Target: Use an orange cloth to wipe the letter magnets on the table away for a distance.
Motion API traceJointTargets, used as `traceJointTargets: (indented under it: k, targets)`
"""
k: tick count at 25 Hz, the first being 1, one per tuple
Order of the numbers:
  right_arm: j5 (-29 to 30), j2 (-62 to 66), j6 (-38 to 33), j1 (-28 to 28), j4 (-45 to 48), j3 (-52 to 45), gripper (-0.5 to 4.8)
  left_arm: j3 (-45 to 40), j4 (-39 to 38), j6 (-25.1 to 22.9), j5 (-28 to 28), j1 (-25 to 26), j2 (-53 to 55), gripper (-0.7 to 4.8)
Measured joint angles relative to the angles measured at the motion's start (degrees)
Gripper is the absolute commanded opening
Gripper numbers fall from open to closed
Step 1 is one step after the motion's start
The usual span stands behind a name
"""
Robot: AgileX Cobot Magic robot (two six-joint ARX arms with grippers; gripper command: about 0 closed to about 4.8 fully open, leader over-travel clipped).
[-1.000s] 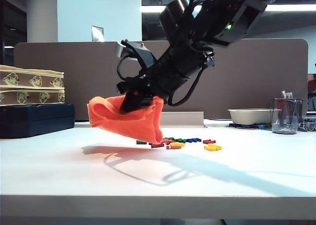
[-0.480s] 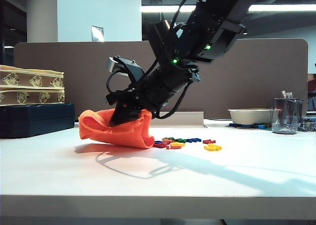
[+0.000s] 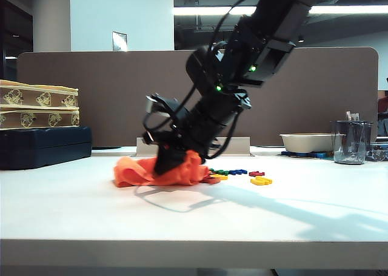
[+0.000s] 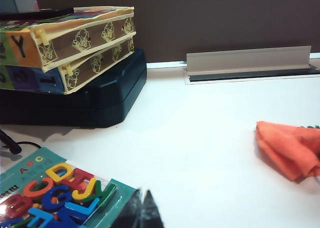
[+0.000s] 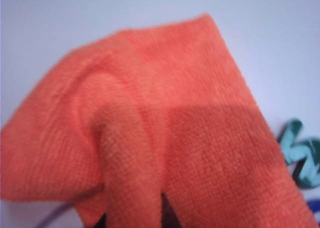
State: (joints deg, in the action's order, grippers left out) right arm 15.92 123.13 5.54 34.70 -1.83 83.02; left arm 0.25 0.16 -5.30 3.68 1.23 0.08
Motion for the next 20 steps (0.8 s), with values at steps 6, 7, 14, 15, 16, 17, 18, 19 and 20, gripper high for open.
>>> traceJointTargets:
  k: [6,7,14,15,16,17,18,19,20]
  targets:
    - [-1.38,-0.22,-0.09,-1.55,-2.16,0.17,0.81,0.0,-0.07,0.0,0.0,0.0,0.0,-0.05]
    - [-1.4,-0.28,-0.09,-1.77,-2.51,0.2,0.8,0.0,-0.07,0.0,0.0,0.0,0.0,-0.05]
    - [-4.35,-0.57,-0.09,-2.14,-4.09,0.52,0.8,0.0,-0.07,0.0,0.0,0.0,0.0,-0.05]
    - [-4.7,-0.59,-0.09,-2.14,-4.09,0.52,0.8,0.0,-0.07,0.0,0.0,0.0,0.0,-0.05]
    - [-5.07,-0.59,-0.09,-2.25,-4.09,0.52,0.8,0.0,-0.07,0.0,0.0,0.0,0.0,-0.05]
    - [-5.27,-0.59,-0.09,-2.47,-4.09,0.52,0.8,0.0,-0.07,0.0,0.0,0.0,0.0,-0.05]
    - [-5.7,-0.61,-0.09,-2.67,-4.13,0.52,0.8,0.0,-0.07,0.0,0.0,0.0,0.0,-0.05]
    - [-6.36,-0.61,-0.11,-2.93,-4.17,0.55,0.8,0.0,-0.07,0.0,0.0,0.0,0.0,-0.05]
    - [-7.17,-0.66,-0.11,-3.21,-4.28,0.57,0.8,0.0,-0.07,0.0,0.0,0.0,0.0,-0.05]
